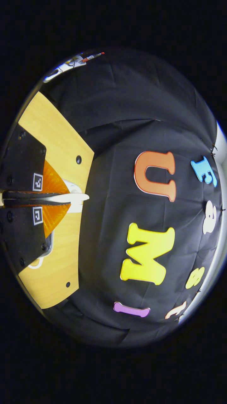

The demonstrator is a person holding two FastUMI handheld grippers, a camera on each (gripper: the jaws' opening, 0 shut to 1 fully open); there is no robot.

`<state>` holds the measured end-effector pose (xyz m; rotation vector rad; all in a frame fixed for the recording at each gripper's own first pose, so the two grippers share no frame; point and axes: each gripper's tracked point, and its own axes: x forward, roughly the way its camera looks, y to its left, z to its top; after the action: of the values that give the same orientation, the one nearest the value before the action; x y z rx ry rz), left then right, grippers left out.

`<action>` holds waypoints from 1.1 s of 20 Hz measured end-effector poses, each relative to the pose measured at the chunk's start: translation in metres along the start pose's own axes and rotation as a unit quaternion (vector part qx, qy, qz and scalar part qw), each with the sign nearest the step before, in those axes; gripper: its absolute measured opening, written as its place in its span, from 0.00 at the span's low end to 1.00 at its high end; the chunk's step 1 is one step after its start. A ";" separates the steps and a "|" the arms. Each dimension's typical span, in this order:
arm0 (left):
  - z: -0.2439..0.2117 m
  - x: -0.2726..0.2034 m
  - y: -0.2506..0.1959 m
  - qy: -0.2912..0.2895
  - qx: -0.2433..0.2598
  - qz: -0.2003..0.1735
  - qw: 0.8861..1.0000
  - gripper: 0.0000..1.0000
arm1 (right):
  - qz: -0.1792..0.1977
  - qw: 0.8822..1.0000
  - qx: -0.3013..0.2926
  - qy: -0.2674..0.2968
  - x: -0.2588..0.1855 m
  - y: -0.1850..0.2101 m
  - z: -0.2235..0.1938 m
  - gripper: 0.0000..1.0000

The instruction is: First open the suitcase, pack the skin care products into it, and then close the suitcase.

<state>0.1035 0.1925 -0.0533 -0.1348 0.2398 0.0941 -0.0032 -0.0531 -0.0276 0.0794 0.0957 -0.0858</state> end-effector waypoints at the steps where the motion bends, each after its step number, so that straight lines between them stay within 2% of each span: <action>1: -0.001 -0.004 -0.018 -0.002 -0.013 -0.012 1.000 0.04 | 0.005 1.000 0.000 0.001 0.002 -0.001 -0.001 0.80; 4: -0.025 -0.007 -0.065 0.005 -0.015 -0.029 0.999 0.04 | 0.014 1.000 -0.006 0.002 0.009 -0.009 -0.001 0.81; 12: -0.099 0.002 -0.156 0.052 0.076 -0.040 0.995 0.04 | 0.033 0.999 -0.012 0.015 0.014 -0.034 -0.012 0.80; 17: -0.162 0.011 -0.192 0.108 0.116 -0.048 0.986 0.04 | 0.027 0.999 -0.011 0.023 0.016 -0.056 -0.028 0.80; 22: -0.212 0.012 -0.206 0.157 0.132 -0.038 0.978 0.07 | 0.020 1.000 -0.008 0.016 0.018 -0.075 -0.035 0.80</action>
<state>0.0889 -0.0407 -0.2351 0.1079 0.5589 -0.0372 0.0048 -0.1258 -0.0700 0.0659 0.1275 -0.0438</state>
